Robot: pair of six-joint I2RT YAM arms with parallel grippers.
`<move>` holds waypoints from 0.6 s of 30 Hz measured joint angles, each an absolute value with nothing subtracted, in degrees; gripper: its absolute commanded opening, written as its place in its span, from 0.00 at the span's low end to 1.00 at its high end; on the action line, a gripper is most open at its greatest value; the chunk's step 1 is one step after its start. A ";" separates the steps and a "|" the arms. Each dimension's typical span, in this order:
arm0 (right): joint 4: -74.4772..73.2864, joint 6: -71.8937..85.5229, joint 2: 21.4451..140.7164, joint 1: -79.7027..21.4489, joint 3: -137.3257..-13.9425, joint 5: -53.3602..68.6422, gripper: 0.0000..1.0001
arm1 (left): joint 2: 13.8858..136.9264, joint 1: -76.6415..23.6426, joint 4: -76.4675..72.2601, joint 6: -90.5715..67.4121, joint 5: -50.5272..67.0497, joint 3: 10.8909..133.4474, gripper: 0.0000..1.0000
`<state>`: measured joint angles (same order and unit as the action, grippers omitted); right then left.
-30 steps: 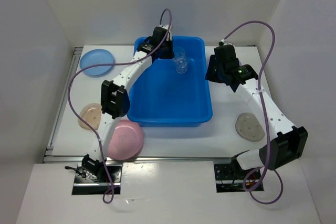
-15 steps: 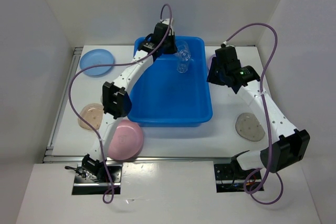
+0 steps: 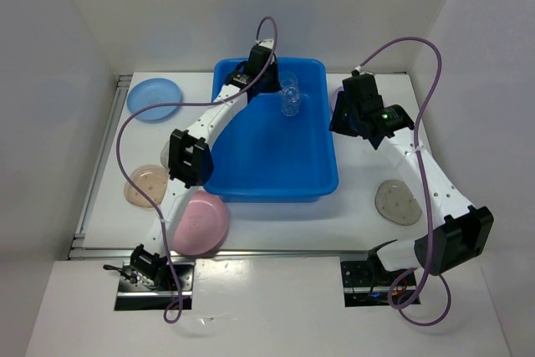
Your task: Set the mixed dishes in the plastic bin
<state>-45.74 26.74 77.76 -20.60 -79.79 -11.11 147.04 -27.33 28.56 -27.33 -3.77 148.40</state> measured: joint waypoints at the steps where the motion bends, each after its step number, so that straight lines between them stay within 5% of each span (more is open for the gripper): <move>1: -45.76 26.76 77.76 -20.60 -79.79 -11.09 0.37 | 147.15 -27.31 28.53 -27.31 -3.92 148.40 0.23; 3: -45.82 26.72 77.76 -20.60 -79.79 -11.11 0.37 | 147.26 -27.33 28.45 -27.46 -4.21 148.40 0.32; 5: -45.87 26.70 77.76 -20.60 -79.79 -11.16 0.37 | 147.26 -27.33 28.03 -27.38 -4.29 148.42 0.59; 7: -45.89 26.70 77.76 -20.60 -79.79 -11.22 0.37 | 147.26 -27.33 27.77 -27.38 -4.40 148.59 0.70; 14: -45.82 26.83 80.25 -18.74 -80.55 -12.95 0.44 | 147.15 -27.33 27.64 -27.42 -3.95 151.33 0.77; 18: -43.64 28.18 86.00 -8.64 -80.64 -11.57 0.44 | 144.66 -27.31 28.71 -27.44 -2.63 151.76 0.80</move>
